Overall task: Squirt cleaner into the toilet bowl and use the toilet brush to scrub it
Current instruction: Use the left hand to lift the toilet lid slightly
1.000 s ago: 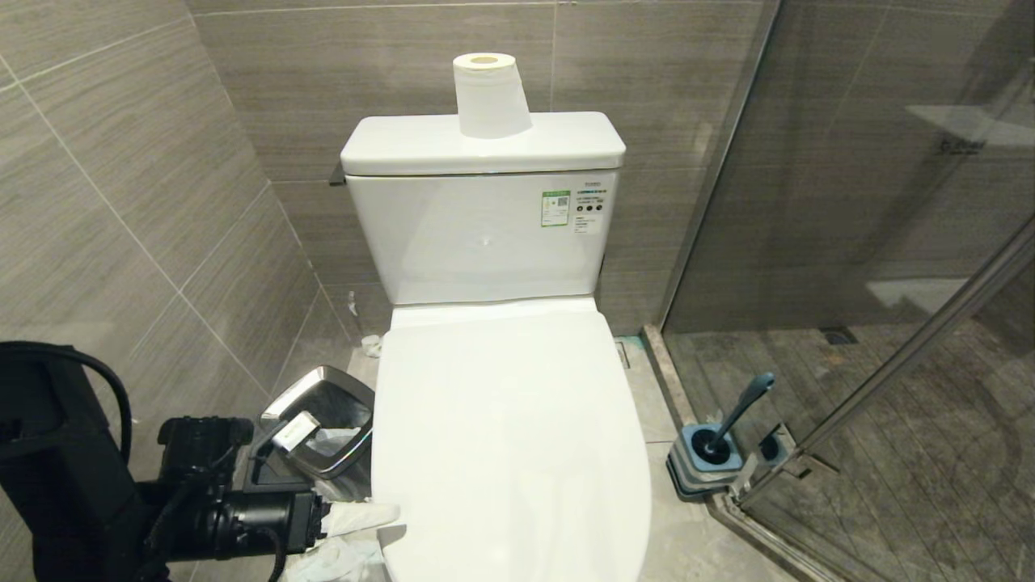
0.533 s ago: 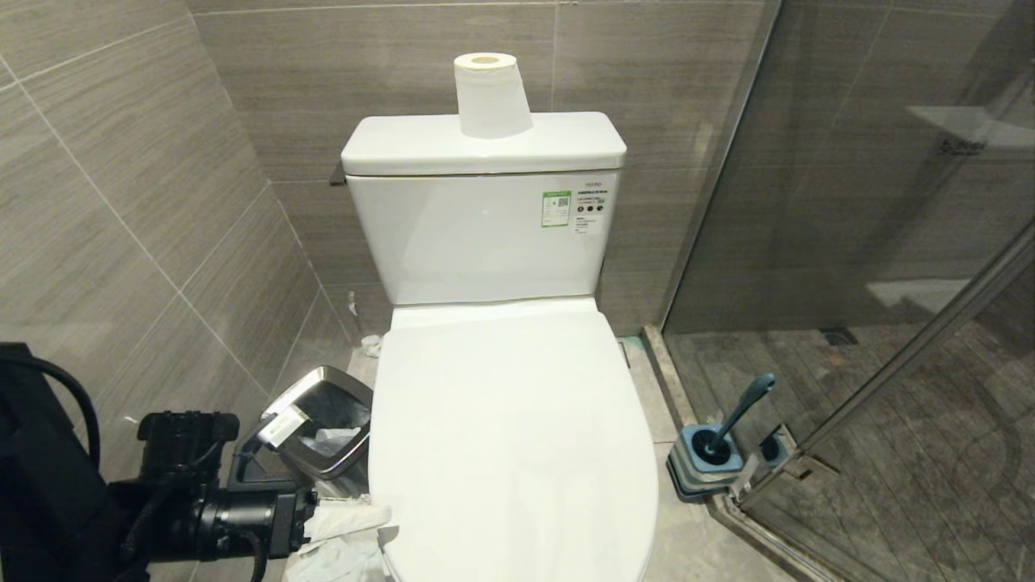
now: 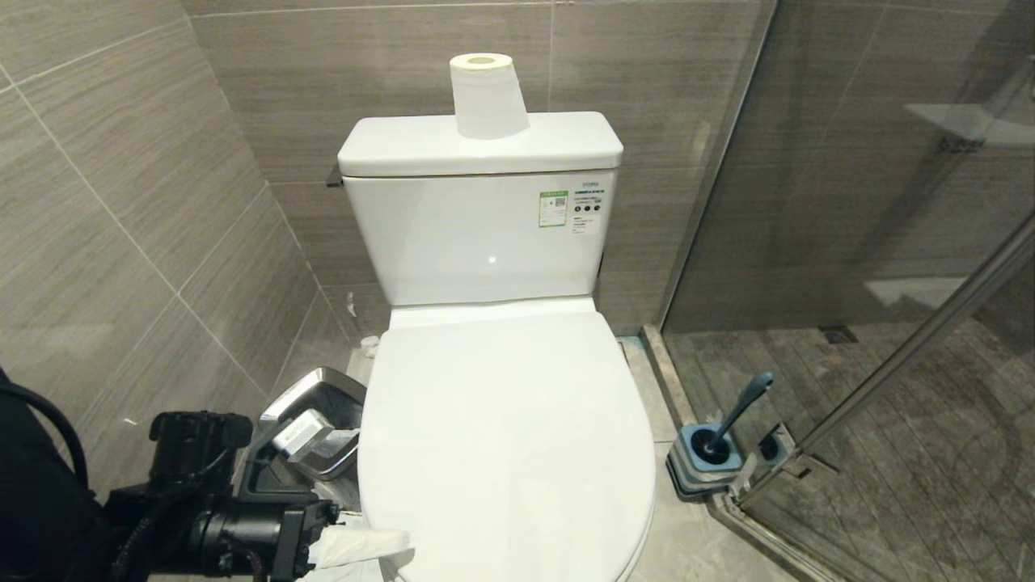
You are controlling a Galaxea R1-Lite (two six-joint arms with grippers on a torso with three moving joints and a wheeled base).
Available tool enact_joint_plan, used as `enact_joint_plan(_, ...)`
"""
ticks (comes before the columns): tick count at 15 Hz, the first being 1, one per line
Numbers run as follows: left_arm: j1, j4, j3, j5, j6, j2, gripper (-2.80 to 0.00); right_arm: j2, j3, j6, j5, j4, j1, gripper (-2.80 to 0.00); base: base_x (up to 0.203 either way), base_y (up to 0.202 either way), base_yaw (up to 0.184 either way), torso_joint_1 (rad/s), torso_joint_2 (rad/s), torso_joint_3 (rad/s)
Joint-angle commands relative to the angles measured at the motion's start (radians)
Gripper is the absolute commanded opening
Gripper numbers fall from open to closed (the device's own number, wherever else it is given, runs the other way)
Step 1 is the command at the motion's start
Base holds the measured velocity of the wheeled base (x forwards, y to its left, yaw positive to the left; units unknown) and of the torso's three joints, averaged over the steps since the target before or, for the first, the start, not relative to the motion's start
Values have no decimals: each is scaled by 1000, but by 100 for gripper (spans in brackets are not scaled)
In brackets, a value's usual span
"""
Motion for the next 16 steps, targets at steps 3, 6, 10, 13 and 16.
enact_joint_plan(3, -7, -9, -19, -1, -26, -57, 0, 2, 0, 0, 1, -1, 0, -280, 0, 0, 0, 0, 0, 0)
enact_joint_plan(6, -7, -9, -55, -1, -68, -95, 0, 2, 0, 0, 0, -1, 0, -280, 0, 0, 0, 0, 0, 0)
enact_joint_plan(10, -7, -9, -101, -2, -133, -142, 0, 1, 0, 0, 1, 0, 0, -280, 0, 0, 0, 0, 0, 0)
enact_joint_plan(13, -10, -10, -139, -3, -205, -168, 0, 2, 0, 0, 1, -1, 0, -280, 0, 0, 0, 0, 0, 0)
enact_joint_plan(16, -8, -10, -156, -3, -223, -174, 0, 2, 0, 0, 0, -1, 0, -280, 0, 0, 0, 0, 0, 0)
